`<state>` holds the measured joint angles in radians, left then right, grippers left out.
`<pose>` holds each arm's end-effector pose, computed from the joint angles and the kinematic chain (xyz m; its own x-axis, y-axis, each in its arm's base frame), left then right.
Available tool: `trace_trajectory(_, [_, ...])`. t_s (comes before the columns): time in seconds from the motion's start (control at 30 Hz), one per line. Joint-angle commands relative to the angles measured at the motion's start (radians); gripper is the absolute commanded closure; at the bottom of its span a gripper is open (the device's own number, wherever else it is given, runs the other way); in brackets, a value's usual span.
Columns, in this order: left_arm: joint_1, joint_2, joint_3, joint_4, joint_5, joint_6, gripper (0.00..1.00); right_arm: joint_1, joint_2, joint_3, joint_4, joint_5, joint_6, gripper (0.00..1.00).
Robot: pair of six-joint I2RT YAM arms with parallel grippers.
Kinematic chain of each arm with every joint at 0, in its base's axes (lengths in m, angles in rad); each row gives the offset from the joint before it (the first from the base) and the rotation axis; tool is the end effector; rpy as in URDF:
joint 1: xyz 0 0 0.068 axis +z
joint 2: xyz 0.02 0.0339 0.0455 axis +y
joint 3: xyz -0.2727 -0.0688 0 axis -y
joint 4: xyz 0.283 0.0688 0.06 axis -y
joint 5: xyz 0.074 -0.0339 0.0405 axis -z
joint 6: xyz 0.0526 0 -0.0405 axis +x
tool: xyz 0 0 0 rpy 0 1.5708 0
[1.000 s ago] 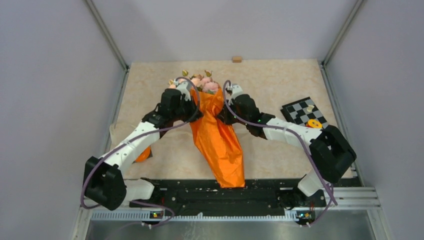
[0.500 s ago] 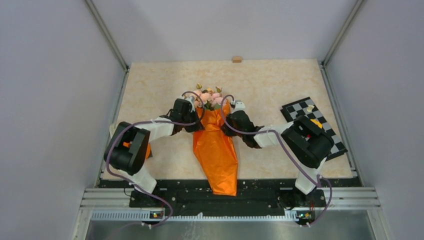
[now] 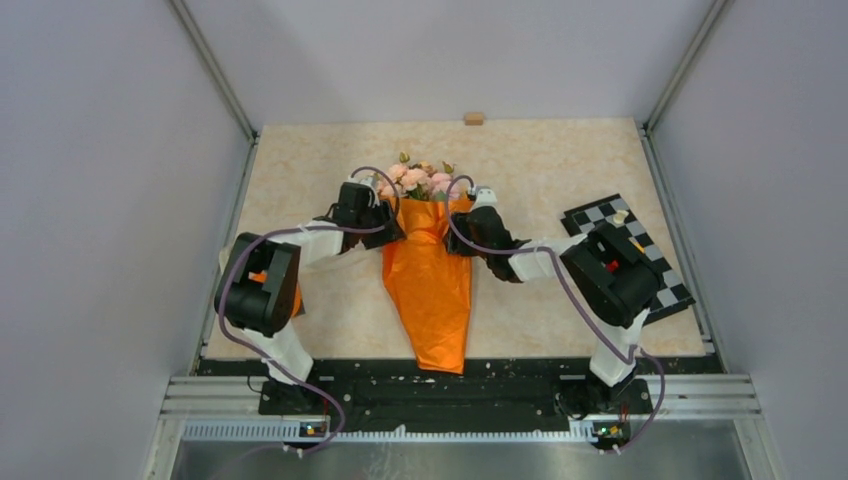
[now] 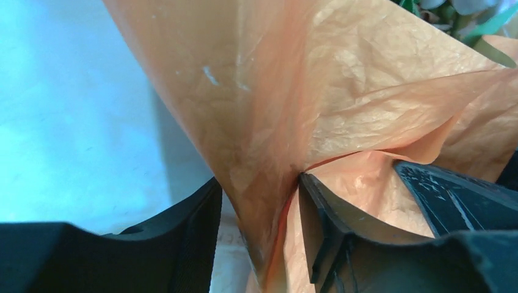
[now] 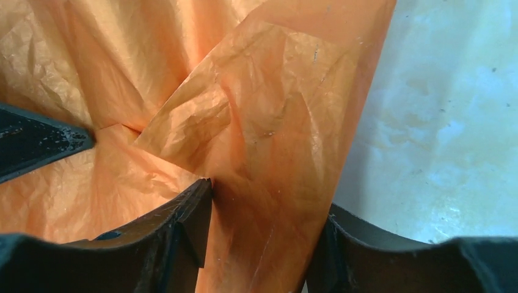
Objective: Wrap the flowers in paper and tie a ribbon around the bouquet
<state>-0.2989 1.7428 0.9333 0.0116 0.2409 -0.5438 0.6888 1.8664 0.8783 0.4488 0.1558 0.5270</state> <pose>0.3716 -0.1276 0.1291 -0.8158 -0.2744 -0.5091 0.0270 0.8613 -0.5074 0.3243 0.2564 0.1064 -0.6068 0.1440 -0.7817 -0.2545 0.8965 0.3627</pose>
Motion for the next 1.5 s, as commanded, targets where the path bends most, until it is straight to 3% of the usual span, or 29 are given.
trace_trajectory(0.0, [0.006, -0.106, 0.015, -0.091, -0.108, -0.009, 0.45, -0.005, -0.114, -0.004, -0.056, 0.019, -0.061, 0.43])
trace_trajectory(0.07, [0.006, -0.142, 0.018, -0.150, -0.186, -0.030, 0.41, -0.003, -0.152, -0.004, -0.098, 0.039, -0.076, 0.36])
trace_trajectory(0.13, [0.006, -0.181, 0.031, -0.227, -0.297, -0.049, 0.28, -0.003, -0.187, -0.008, -0.141, 0.058, -0.090, 0.28])
trace_trajectory(0.2, [0.006, -0.228, 0.040, -0.301, -0.364, -0.058, 0.20, 0.001, -0.222, -0.017, -0.162, 0.070, -0.099, 0.25])
trace_trajectory(0.3, [0.006, -0.291, 0.037, -0.355, -0.417, -0.078, 0.02, 0.009, -0.271, -0.033, -0.182, 0.084, -0.115, 0.23])
trace_trajectory(0.53, [0.007, -0.394, 0.009, -0.564, -0.620, -0.274, 0.01, 0.058, -0.384, -0.058, -0.269, 0.275, -0.192, 0.21])
trace_trajectory(0.63, [0.016, -0.414, -0.039, -0.587, -0.645, -0.352, 0.01, 0.104, -0.427, -0.081, -0.270, 0.348, -0.238, 0.21])
trace_trajectory(0.77, [0.072, -0.398, -0.073, -0.605, -0.636, -0.433, 0.01, 0.151, -0.477, -0.133, -0.199, 0.250, -0.287, 0.22])
trace_trajectory(0.97, [0.220, -0.350, -0.136, -0.491, -0.536, -0.531, 0.01, 0.174, -0.500, -0.170, -0.102, 0.164, -0.288, 0.22])
trace_trajectory(1.2, [0.260, -0.242, -0.051, -0.664, -0.728, -0.767, 0.01, 0.173, -0.535, -0.223, -0.089, 0.189, -0.287, 0.22])
trace_trajectory(1.33, [0.292, -0.161, -0.018, -0.692, -0.759, -0.808, 0.02, 0.173, -0.560, -0.241, -0.085, 0.225, -0.289, 0.22])
trace_trajectory(1.4, [0.332, -0.124, -0.005, -0.688, -0.746, -0.806, 0.06, 0.174, -0.571, -0.252, -0.075, 0.244, -0.288, 0.22])
trace_trajectory(1.47, [0.344, -0.101, 0.001, -0.676, -0.727, -0.801, 0.18, 0.173, -0.583, -0.265, -0.066, 0.269, -0.287, 0.21])
